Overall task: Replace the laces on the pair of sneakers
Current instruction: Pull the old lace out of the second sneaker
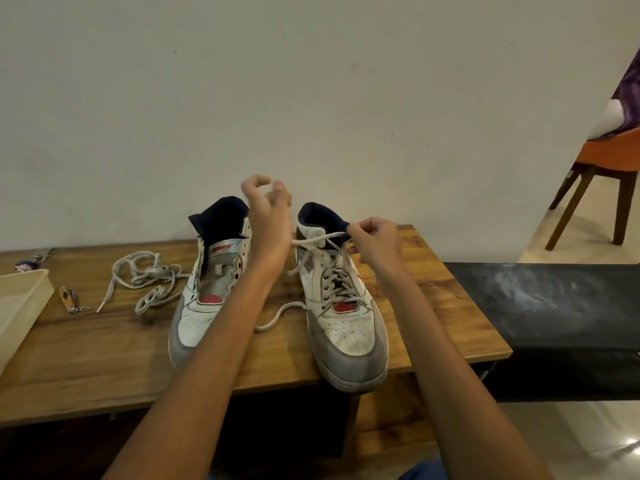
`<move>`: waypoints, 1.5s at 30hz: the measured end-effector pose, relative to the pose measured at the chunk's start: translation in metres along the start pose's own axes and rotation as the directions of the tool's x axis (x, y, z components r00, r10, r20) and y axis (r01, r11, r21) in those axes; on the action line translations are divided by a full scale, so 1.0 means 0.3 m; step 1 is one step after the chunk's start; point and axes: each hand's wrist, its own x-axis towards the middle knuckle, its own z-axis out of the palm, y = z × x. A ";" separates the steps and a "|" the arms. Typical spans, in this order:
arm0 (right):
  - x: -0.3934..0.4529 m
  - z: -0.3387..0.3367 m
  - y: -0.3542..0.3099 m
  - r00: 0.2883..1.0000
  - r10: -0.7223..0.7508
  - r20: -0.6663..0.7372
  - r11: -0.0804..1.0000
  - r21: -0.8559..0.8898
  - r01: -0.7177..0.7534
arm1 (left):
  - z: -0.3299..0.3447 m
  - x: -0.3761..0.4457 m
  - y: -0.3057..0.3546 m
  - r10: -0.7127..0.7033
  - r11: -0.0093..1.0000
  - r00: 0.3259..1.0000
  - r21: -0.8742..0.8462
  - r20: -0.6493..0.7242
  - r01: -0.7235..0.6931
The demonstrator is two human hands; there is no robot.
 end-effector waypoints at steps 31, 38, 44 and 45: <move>-0.018 0.036 -0.058 0.906 -0.402 0.128 0.704 -0.589 0.396 | -0.023 0.016 -0.049 -0.120 0.538 0.930 0.811 0.346 -0.232; -0.036 0.090 -0.040 0.902 -0.322 0.289 0.517 -0.744 0.423 | -0.003 0.013 -0.105 0.040 0.577 0.869 0.699 0.493 -0.423; 0.009 0.030 -0.019 0.998 -0.014 -0.059 0.992 -0.125 0.007 | -0.043 0.031 -0.117 -0.010 0.791 0.898 0.553 0.440 -0.262; 0.004 0.007 -0.032 0.997 -0.017 -0.076 0.995 -0.097 0.009 | -0.045 0.032 -0.122 -0.011 0.798 0.898 0.545 0.440 -0.257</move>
